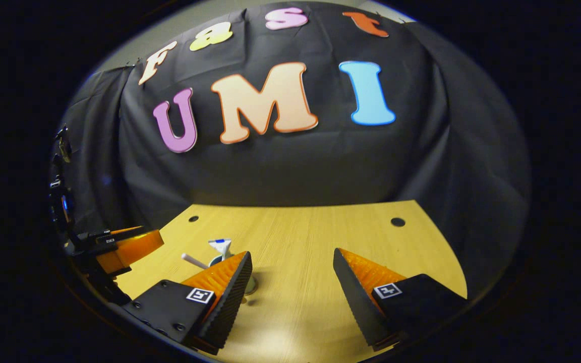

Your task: Put the toothbrush and toothpaste on the desktop into the cup, then pick up the cup and place it on the coaster on the desktop.

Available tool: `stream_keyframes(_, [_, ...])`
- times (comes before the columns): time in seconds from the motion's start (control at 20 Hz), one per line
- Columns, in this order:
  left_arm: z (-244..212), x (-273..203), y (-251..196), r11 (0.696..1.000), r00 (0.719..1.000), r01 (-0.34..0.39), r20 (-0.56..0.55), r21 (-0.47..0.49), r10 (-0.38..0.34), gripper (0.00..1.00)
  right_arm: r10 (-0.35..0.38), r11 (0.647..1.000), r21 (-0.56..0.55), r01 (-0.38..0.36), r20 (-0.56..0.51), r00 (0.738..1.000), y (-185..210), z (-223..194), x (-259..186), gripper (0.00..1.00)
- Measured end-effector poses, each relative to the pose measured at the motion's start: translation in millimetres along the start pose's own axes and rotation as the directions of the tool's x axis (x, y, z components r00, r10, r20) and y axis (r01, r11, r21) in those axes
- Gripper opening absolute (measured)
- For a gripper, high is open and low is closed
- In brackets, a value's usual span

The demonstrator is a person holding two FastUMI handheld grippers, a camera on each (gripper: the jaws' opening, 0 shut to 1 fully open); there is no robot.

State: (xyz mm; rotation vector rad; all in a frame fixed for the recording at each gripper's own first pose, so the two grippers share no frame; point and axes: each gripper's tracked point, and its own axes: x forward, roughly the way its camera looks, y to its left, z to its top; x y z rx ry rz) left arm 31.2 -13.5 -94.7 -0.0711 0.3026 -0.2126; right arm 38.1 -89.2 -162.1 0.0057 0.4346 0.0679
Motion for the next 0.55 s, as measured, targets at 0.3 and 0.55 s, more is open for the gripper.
stream_keyframes(0.3, [29.1,-6.5,-19.2,1.000,0.996,-0.009,0.085,0.021,0.007,0.95,-0.039,0.999,0.024,0.036,0.145,0.989,-15.3,40.2,-25.1,0.98])
stream_keyframes(0.55, [52.0,-9.5,-20.1,0.999,0.989,-0.006,0.149,0.032,0.001,0.94,-0.072,0.997,0.050,0.063,0.217,0.973,-26.0,68.2,-27.4,0.98])
